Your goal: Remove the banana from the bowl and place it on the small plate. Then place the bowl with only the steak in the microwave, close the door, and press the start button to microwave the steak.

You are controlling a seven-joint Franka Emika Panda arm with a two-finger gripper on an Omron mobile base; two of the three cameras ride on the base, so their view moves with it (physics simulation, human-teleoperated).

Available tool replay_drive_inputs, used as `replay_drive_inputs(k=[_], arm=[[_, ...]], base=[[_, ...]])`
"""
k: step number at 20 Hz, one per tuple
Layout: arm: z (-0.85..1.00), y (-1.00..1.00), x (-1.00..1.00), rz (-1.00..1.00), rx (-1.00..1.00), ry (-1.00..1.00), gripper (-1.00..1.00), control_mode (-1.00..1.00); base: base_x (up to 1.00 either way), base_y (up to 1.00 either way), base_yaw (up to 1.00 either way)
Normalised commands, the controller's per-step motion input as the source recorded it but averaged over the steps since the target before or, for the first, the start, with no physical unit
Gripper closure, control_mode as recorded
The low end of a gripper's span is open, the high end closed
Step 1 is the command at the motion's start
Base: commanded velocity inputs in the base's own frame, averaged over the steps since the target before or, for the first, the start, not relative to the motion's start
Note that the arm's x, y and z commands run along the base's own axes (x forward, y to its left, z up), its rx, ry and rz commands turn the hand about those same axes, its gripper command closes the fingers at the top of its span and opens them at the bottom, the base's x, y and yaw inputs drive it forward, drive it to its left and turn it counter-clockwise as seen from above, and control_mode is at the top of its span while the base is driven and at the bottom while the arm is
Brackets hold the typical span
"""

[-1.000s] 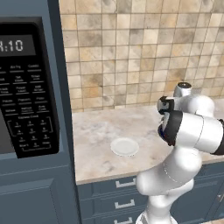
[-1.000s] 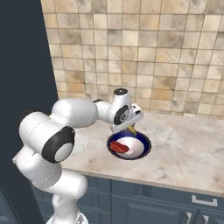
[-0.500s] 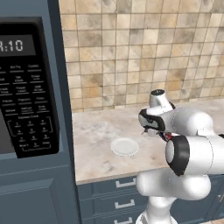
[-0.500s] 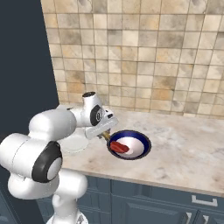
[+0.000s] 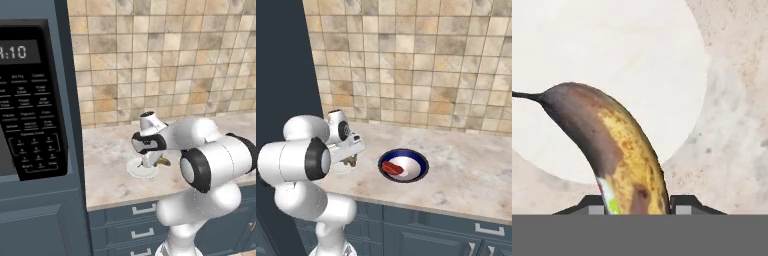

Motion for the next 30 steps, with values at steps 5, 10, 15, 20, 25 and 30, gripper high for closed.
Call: replay_drive_inputs(k=[5,10,15,20,25,30], arm=[[-0.44,0.62,0.30,0.00,0.00,0.06,1.00,-1.00],[-0.32,0.18,0.33,0.00,0.00,0.00,1.00,-1.00],[-0.45,0.01,0.01,0.00,0.00,0.06,-1.00,-1.00],[-0.17,0.04,-0.09,0.00,0.00,0.02,-1.00,-1.00],[0.19,-0.04,-0.49,-0.02,0.00,-0.11,-1.00,-1.00],[0.57,-0.11,-0.43,0.00,0.00,-0.27,-1.00,-1.00]], base=[[0.00,0.00,0.00],[0.00,0.00,0.00],[0.00,0.00,0.00],[0.00,0.00,0.00],[0.00,0.00,0.00],[0.00,0.00,0.00]])
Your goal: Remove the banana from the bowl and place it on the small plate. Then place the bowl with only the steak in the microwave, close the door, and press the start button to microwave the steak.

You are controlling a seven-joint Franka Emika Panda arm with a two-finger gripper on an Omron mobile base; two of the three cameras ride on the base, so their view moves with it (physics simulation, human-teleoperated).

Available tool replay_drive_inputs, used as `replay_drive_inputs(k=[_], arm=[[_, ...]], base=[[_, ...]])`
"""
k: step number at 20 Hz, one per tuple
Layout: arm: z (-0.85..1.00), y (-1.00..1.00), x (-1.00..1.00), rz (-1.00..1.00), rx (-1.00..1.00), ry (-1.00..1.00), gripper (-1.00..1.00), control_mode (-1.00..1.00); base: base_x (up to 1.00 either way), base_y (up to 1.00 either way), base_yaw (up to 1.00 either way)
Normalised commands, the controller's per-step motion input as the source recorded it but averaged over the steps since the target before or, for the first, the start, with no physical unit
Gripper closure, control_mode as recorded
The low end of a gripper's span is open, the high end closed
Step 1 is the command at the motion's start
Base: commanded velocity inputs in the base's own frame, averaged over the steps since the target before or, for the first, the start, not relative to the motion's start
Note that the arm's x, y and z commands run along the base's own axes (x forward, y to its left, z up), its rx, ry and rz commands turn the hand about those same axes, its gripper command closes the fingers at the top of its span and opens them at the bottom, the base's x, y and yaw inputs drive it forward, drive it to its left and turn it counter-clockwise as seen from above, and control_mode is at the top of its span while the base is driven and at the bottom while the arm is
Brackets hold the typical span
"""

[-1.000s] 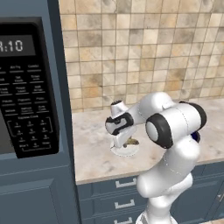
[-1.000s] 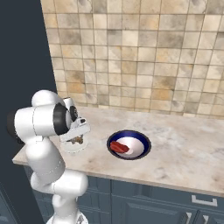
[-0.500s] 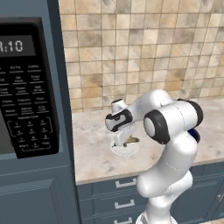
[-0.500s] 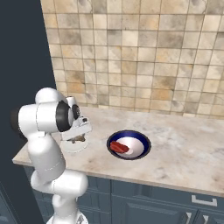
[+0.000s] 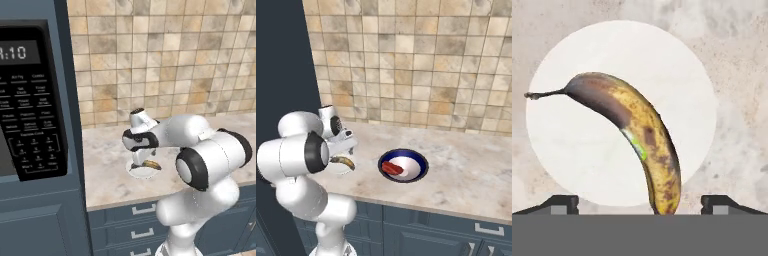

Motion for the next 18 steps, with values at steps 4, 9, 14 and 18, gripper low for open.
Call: replay_drive_inputs(k=[4,9,14,18], arm=[[0.59,-0.29,-0.46,-0.07,0.02,-0.32,-1.00,-1.00],[0.44,-0.64,-0.39,-0.28,0.08,-0.18,-1.00,-1.00],[0.71,-0.99,-0.19,-0.34,0.10,-0.09,-1.00,-1.00],[0.56,-0.99,-0.11,-0.33,0.12,-0.06,-1.00,-1.00]], base=[[0.00,0.00,0.00],[0.00,0.00,0.00],[0.00,0.00,0.00],[0.00,0.00,0.00]])
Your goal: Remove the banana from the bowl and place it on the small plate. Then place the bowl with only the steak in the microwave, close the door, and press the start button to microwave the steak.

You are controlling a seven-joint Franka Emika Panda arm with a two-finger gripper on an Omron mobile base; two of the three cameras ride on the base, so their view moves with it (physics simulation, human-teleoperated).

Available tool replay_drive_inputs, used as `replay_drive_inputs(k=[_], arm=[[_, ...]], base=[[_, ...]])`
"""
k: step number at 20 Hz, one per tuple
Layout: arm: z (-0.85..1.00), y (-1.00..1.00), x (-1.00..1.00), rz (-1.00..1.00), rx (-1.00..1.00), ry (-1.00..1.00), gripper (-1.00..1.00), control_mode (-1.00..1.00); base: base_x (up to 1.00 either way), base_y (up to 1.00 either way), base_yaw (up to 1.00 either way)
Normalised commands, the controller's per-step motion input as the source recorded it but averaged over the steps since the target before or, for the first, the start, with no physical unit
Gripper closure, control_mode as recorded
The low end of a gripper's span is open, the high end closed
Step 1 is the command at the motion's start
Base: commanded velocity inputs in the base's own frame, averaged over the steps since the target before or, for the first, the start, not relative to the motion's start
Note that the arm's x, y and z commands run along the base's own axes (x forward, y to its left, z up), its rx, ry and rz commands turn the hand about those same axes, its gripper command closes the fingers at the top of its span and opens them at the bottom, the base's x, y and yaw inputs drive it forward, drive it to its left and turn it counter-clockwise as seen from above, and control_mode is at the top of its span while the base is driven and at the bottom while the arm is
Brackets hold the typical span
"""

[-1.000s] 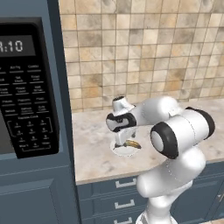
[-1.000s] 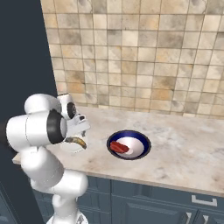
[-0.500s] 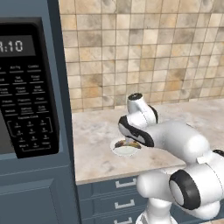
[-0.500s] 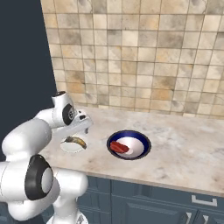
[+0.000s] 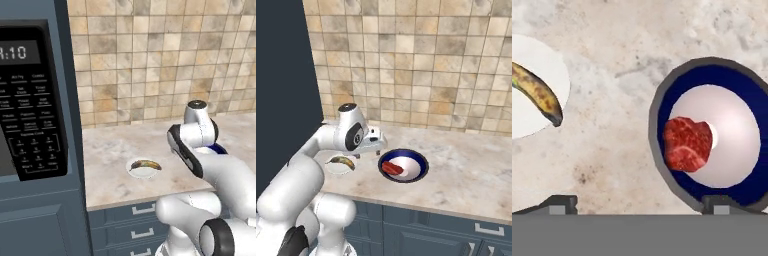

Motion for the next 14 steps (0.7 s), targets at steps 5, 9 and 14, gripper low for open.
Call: replay_drive_inputs(k=[5,9,14], arm=[[0.03,-1.00,-0.14,-0.28,0.24,-0.01,-1.00,-1.00],[-0.08,-1.00,-0.17,-0.17,0.33,-0.09,-1.00,-1.00],[-0.14,-0.86,-0.17,-0.12,0.35,-0.13,-1.00,-1.00]], base=[[0.00,0.00,0.00],[0.00,0.00,0.00],[0.00,0.00,0.00]])
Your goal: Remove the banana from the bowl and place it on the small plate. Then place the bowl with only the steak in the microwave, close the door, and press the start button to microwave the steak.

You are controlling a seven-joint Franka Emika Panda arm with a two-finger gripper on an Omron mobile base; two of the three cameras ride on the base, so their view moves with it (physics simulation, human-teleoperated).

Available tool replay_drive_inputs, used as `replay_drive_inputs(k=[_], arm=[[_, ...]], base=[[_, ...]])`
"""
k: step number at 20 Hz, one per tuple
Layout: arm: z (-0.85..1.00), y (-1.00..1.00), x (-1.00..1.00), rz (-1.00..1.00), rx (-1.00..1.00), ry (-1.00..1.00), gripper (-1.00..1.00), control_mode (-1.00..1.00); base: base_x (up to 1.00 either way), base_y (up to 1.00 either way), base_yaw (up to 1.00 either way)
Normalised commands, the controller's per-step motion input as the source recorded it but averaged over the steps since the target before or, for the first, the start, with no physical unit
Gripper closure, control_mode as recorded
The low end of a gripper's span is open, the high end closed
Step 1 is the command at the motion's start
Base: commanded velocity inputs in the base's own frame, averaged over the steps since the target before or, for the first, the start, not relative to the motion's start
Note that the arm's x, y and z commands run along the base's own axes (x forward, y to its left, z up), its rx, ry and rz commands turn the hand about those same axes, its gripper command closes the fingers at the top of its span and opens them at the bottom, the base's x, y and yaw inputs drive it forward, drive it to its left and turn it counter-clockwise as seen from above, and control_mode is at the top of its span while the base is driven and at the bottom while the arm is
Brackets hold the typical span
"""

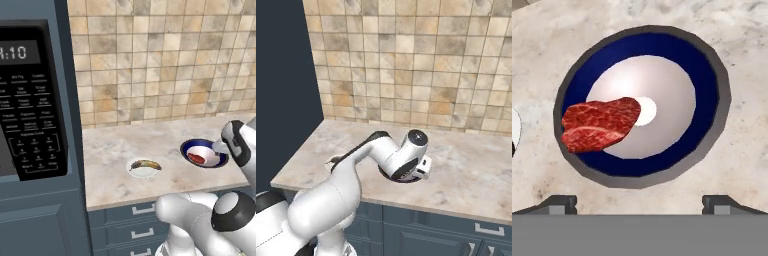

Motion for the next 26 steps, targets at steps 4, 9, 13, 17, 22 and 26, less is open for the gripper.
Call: replay_drive_inputs(k=[4,9,13,17,22,26], arm=[[-0.06,-0.55,-0.16,-0.12,0.27,-0.11,-1.00,-1.00],[-0.16,0.01,0.12,-0.10,0.17,-0.01,-1.00,-1.00],[-0.44,0.08,0.38,-0.05,0.22,0.06,-1.00,-1.00],[-0.42,-0.02,0.17,0.00,0.25,0.04,-1.00,-1.00],[-0.24,-0.03,0.15,0.00,0.18,0.05,-1.00,-1.00],[-0.12,0.00,0.21,0.00,0.13,0.03,-1.00,-1.00]], base=[[0.00,0.00,0.00],[0.00,0.00,0.00],[0.00,0.00,0.00],[0.00,0.00,0.00],[0.00,0.00,0.00],[0.00,0.00,0.00]])
